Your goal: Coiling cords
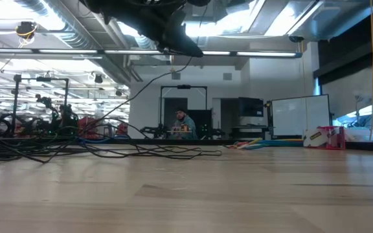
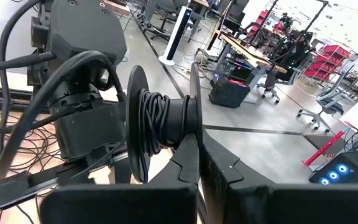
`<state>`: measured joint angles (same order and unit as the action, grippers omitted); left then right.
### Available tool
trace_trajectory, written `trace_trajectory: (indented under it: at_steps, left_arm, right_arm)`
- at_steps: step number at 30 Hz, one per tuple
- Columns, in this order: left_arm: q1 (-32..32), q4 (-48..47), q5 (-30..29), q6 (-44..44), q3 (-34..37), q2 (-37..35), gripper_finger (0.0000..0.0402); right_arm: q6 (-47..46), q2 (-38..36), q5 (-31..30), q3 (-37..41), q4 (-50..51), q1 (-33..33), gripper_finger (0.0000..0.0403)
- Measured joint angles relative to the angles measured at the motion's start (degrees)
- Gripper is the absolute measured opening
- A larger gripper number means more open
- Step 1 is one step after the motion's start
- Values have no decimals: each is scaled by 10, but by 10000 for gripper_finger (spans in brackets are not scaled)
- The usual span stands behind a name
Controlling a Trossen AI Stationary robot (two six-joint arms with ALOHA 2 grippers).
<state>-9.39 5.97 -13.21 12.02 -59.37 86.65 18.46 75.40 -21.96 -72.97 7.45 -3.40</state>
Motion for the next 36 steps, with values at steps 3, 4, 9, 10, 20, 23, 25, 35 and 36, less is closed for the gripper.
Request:
trace_trajectory:
  at_steps: [3, 4, 9, 10, 20, 23, 25, 35, 36]
  left_arm:
    - [-7, -12, -1, -4, -1, -3, 5]
    - [-9, -19, -6, -8, -1, -4, 6]
    - [-25, -69, -99, -24, -1, -4, 2]
    - [-28, -74, -114, -29, -1, -4, 2]
    - [-39, -119, -145, -43, -1, -22, 3]
    - [-28, -126, -146, -54, -1, -47, 4]
    - [-19, -130, -146, -56, -1, -61, 5]
    - [30, -126, -144, -30, -1, -82, 2]
    - [33, -125, -139, -27, -1, -85, 2]
  right_arm:
    - [2, 0, 1, 0, 5, 0, 3]
    - [2, 0, 1, 0, 9, 0, 3]
    - [0, 1, 11, 1, 49, 0, 3]
    - [0, 1, 17, 1, 58, 0, 3]
    - [-17, 1, 15, 1, 163, 0, 3]
    - [-17, 1, -1, 7, 205, 0, 3]
    - [-17, 1, -9, 16, 220, 0, 3]
    - [-2, 1, -86, 74, 225, 0, 3]
    - [-1, 1, -93, 78, 225, 0, 3]
